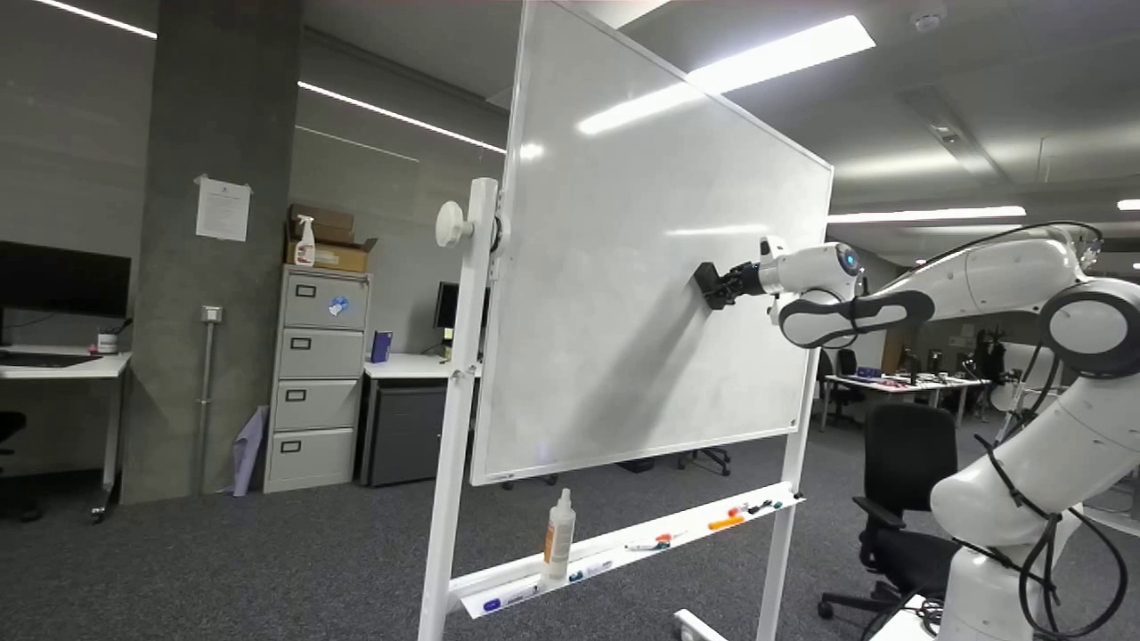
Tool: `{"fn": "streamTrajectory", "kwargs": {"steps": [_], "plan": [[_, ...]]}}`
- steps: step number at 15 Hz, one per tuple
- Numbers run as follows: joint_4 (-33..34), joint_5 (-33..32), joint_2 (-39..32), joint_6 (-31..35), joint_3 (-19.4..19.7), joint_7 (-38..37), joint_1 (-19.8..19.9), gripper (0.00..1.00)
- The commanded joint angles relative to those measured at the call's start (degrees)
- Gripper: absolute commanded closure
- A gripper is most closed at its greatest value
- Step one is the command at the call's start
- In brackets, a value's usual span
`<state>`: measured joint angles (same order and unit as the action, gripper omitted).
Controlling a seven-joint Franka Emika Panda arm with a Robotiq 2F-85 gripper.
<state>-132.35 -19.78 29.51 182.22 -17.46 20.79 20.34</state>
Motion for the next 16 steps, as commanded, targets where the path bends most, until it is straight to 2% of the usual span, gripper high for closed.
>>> {"fn": "streamTrajectory", "kwargs": {"steps": [1, 2, 3, 5, 10, 12, 14, 16], "plan": [[-0.3, -0.6, -1.4, -0.3, 1.5, 1.4, 0.2, 0.69], [-0.8, -0.2, -1.1, -0.4, 2.7, 1.7, -1.3, 0.69], [-1.2, -2.1, -0.9, -1.1, 5.6, 0.1, -4.7, 0.69], [-4.0, 1.2, -0.1, -2.2, 10.1, 3.6, -13.0, 0.69], [-12.7, 9.8, 4.5, -8.7, 16.7, 9.7, -35.1, 0.69], [-14.4, 14.6, 7.3, -14.7, 19.5, 12.6, -44.2, 0.69], [-14.4, 17.1, 10.0, -23.2, 24.3, 14.3, -53.0, 0.69], [-13.7, 21.4, 12.8, -33.8, 26.8, 16.8, -56.1, 0.69]]}}
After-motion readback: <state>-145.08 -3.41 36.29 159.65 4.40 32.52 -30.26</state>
